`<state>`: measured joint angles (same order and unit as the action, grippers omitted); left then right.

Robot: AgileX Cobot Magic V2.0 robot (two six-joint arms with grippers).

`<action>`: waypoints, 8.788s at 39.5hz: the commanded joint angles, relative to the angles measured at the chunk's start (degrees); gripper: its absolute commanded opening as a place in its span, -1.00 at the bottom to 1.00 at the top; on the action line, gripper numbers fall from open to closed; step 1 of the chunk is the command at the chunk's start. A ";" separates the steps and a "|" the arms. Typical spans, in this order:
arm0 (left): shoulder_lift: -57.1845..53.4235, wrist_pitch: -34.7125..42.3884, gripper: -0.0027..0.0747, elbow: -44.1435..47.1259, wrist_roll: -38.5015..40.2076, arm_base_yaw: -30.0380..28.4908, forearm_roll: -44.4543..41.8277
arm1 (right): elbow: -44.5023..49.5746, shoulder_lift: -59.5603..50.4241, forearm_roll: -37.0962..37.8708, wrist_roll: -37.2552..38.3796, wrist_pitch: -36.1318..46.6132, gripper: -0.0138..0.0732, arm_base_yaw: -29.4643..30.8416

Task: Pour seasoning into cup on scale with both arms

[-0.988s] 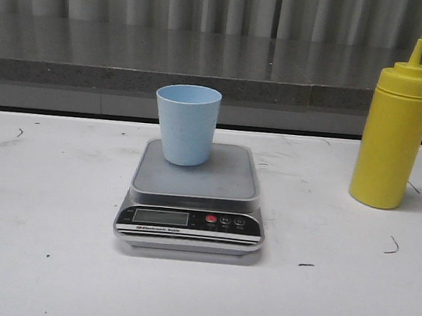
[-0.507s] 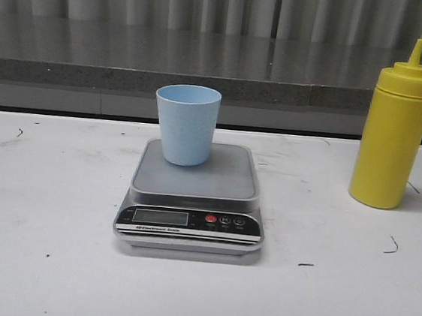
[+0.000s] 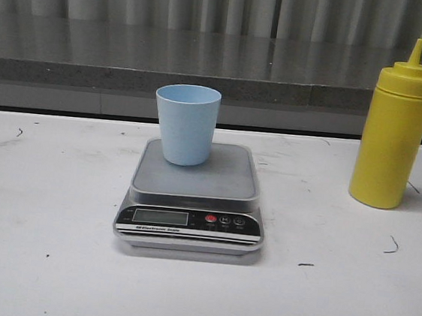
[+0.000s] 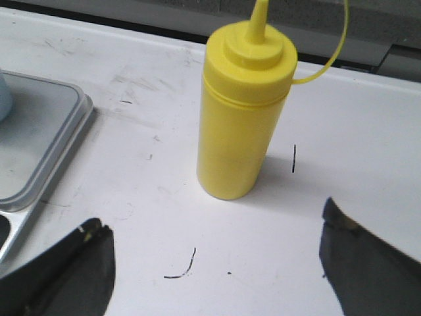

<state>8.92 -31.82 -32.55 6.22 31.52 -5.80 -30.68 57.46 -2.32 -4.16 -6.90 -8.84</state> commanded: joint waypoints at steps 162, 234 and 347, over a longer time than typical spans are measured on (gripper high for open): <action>1.19 4.75 0.16 -1.51 0.54 0.43 0.29 | -46.31 37.16 -5.98 -59.56 -5.53 0.12 -10.87; 1.19 4.75 0.16 -1.51 0.54 0.43 0.29 | -46.03 44.21 103.11 9.48 -13.06 0.12 -18.20; 1.19 4.75 0.16 -1.51 0.54 0.43 0.29 | 0.73 45.69 14.43 10.71 72.86 0.67 9.33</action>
<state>8.92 -31.69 -32.55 6.22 31.52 -5.80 -30.95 107.34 12.65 6.61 60.97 0.57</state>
